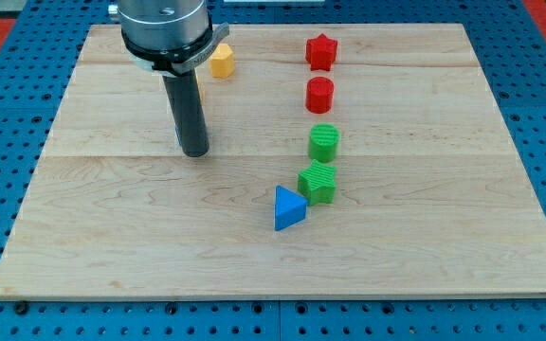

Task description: Adjust the heart and cube below the hexagon

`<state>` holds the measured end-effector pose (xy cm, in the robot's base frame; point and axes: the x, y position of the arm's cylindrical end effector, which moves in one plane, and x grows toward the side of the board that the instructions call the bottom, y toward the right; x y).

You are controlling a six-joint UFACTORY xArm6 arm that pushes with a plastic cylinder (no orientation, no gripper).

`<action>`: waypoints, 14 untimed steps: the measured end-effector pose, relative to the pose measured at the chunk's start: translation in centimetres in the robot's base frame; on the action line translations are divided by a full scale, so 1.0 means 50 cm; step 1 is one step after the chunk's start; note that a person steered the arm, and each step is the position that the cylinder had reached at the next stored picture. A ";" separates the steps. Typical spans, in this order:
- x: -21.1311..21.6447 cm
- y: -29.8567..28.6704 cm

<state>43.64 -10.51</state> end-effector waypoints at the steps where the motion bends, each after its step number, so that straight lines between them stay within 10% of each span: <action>1: -0.001 -0.244; 6: -0.249 -0.071; 9: -0.163 -0.132; 14: -0.102 0.184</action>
<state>38.56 -1.28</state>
